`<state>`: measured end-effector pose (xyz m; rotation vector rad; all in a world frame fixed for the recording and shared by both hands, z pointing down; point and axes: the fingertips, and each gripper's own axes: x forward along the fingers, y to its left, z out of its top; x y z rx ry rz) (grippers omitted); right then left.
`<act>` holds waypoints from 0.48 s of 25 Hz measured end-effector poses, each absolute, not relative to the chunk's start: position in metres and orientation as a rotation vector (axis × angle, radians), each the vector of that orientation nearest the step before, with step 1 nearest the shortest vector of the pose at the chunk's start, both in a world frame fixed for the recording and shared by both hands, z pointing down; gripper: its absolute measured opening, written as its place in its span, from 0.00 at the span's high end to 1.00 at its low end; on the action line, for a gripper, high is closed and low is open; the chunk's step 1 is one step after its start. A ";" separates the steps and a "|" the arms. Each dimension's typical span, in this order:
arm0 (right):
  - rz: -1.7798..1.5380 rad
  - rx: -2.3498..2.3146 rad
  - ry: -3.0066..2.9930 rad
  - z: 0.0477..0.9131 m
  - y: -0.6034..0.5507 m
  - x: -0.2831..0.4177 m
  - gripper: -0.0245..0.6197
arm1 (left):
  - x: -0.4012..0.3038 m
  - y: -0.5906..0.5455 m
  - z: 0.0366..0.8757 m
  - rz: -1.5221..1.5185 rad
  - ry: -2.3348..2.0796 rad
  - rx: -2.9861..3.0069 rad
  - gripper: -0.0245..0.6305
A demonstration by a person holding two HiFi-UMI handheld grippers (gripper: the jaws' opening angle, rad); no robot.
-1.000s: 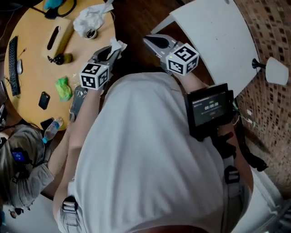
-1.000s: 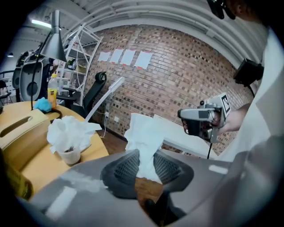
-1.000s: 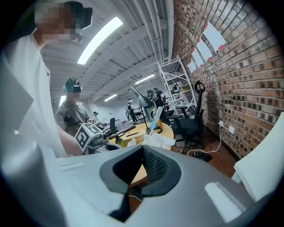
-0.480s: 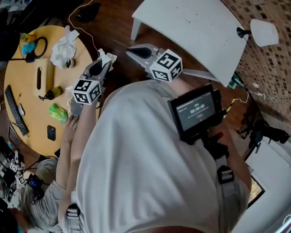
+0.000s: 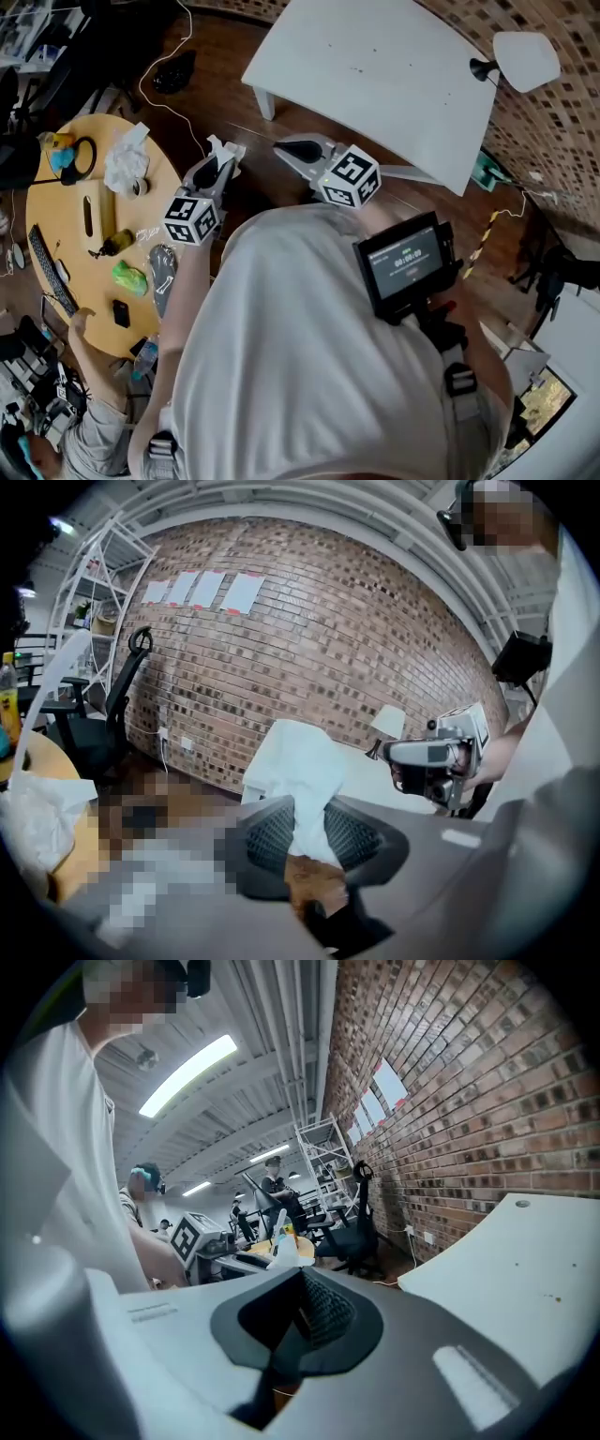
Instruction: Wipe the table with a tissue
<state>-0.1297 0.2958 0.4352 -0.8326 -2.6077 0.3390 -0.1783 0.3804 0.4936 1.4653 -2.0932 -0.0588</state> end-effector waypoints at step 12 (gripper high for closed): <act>0.371 -0.704 -2.675 0.430 0.169 -0.098 0.95 | -0.167 0.252 0.494 -0.038 -2.019 1.500 0.81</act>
